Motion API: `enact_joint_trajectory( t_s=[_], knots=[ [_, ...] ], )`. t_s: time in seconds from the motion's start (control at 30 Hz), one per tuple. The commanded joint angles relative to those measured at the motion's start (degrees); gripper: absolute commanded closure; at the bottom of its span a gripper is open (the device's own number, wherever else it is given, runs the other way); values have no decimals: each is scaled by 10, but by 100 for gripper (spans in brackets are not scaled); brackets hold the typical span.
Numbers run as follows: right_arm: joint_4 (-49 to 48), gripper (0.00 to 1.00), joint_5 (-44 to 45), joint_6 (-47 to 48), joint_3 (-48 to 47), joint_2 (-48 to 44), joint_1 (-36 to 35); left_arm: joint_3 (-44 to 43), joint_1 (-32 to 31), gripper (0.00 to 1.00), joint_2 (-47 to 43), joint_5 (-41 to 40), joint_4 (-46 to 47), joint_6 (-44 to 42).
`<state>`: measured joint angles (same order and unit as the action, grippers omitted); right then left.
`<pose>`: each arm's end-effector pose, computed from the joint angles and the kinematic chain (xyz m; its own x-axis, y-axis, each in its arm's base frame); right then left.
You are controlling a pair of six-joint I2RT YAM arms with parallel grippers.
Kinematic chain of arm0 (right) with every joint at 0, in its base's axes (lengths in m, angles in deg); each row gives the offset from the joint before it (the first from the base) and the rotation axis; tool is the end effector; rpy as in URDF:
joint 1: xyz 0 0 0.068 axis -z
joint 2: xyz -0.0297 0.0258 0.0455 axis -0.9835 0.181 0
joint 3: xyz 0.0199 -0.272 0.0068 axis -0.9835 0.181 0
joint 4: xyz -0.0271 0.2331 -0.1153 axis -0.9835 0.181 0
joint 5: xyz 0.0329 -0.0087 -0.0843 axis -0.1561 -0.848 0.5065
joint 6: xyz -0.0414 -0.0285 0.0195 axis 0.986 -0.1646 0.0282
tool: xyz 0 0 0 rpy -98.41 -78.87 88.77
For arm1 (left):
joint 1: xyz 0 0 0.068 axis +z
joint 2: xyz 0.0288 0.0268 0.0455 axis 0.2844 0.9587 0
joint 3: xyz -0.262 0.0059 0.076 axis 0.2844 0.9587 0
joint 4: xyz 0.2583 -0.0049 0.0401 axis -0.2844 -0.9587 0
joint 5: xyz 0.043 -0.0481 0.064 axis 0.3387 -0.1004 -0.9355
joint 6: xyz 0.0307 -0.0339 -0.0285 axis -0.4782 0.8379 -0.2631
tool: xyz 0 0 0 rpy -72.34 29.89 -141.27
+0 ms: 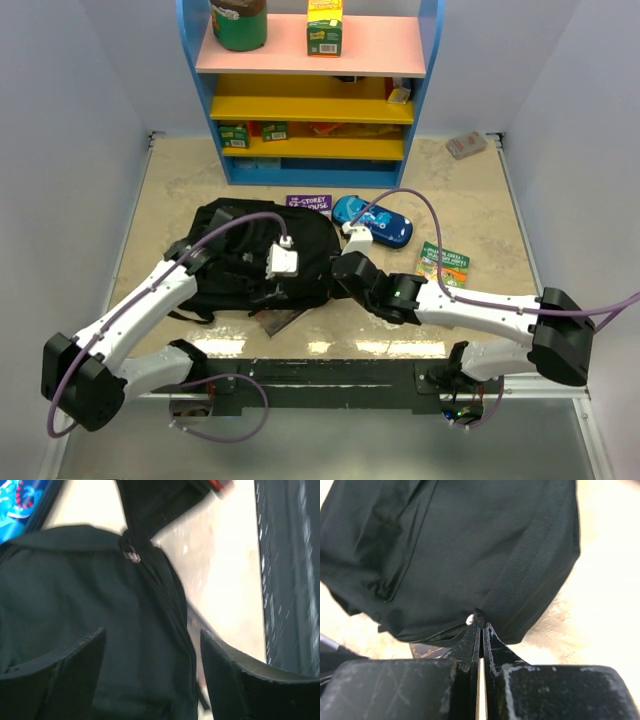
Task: Pack the student bag
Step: Unzip the student bag at the center of the board.
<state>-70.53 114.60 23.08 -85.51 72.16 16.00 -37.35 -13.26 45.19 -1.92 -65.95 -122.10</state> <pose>0.1368 0.2397 0.2433 -0.6525 0.1697 -0.7385 -0.2386 0.8790 0.4128 0.1697 -0.1236 0.2713 0.0855 0.6184 -0.7812 0.9931 0.0106 0.1171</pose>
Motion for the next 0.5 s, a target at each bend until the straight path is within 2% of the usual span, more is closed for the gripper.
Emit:
enact_joint_trajectory(
  t_s=[0.0, 0.13, 0.17, 0.47],
  knots=[
    [-27, 100, -20, 9, 3, -26, 1, -3, -15, 19, 47, 85, 132, 184],
    [-23, 100, -22, 11, 1, -33, 2, 24, -40, 14, 75, 51, 215, 243],
    [-23, 100, -21, 12, 0, -33, 1, 26, -41, 0, 81, 44, 234, 255],
    [-20, 100, -25, 12, 1, -39, 2, 47, -63, 0, 128, 17, 279, 266]
  ],
)
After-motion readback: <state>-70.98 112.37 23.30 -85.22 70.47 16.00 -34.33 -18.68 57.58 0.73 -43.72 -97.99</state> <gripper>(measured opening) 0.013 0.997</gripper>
